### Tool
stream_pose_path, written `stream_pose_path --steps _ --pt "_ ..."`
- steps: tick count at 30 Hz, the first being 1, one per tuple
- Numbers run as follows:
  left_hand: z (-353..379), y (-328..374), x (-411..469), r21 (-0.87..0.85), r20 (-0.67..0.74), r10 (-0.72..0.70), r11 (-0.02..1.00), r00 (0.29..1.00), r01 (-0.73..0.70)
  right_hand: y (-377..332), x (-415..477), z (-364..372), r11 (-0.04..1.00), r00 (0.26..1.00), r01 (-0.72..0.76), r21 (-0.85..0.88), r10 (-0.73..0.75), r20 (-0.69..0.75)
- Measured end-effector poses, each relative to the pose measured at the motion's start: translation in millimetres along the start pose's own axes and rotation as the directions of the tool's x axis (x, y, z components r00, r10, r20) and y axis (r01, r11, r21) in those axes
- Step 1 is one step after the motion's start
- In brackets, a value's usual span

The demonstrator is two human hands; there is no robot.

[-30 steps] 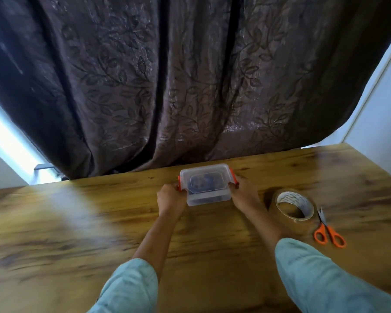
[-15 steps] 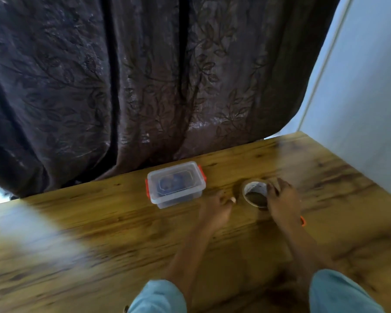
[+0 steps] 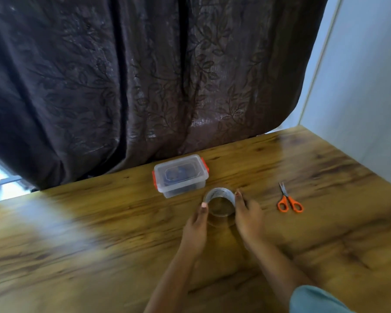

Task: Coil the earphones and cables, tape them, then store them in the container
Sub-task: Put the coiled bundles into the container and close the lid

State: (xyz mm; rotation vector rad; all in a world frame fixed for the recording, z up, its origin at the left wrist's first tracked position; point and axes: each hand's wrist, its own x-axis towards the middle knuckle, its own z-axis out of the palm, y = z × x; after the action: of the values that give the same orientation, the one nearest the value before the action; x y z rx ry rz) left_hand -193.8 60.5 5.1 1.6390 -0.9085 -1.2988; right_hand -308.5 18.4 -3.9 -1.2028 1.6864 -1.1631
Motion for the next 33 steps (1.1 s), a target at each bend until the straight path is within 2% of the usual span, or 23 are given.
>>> stream_pose_path --steps 4,9,12,14,16,18,21,28,33 --pt "-32.9 -16.1 -11.9 -0.072 -0.149 -0.035 0.997 0.988 0.024 -2.0 -33.1 29.1 0.994 0.983 0.085 -0.075 -0.071 0.170" --pt "-53.0 -16.8 -17.7 -0.107 -0.198 -0.066 0.993 0.978 0.045 -2.1 -30.3 28.3 0.977 0.924 0.170 -0.128 -0.113 0.366" --pt "-55.5 -24.2 -16.9 -0.121 -0.235 -0.063 0.992 0.970 0.035 12.5 -0.5 8.9 0.921 0.948 0.243 -0.303 -0.159 0.275" --pt "-56.4 -30.3 -15.4 -0.116 -0.259 -0.065 0.993 0.964 0.036 29.5 25.4 -15.0 0.808 0.968 0.247 -0.536 -0.186 0.166" --pt "-57.5 -34.0 -13.4 -0.124 -0.287 -0.064 0.992 0.956 0.029 48.3 45.1 -44.2 0.643 0.989 0.144 -0.753 -0.120 0.087" --pt "-57.7 -36.8 -11.3 -0.139 -0.319 -0.078 0.990 0.945 0.035 63.8 52.9 -70.4 0.552 0.999 0.035 -0.833 -0.020 0.029" --pt "-57.1 -39.4 -11.2 -0.142 -0.343 -0.090 0.989 0.935 0.043 75.8 52.5 -83.4 0.552 0.999 0.023 -0.833 0.014 0.037" --pt "-54.9 -42.1 -21.5 -0.157 -0.347 -0.094 0.987 0.933 0.041 76.0 20.5 -58.4 0.646 0.967 0.253 -0.720 -0.197 0.163" --pt "-53.9 -45.2 -34.2 -0.179 -0.339 -0.098 0.983 0.936 0.039 68.2 -16.6 -20.0 0.667 0.921 0.387 -0.637 -0.256 0.292"
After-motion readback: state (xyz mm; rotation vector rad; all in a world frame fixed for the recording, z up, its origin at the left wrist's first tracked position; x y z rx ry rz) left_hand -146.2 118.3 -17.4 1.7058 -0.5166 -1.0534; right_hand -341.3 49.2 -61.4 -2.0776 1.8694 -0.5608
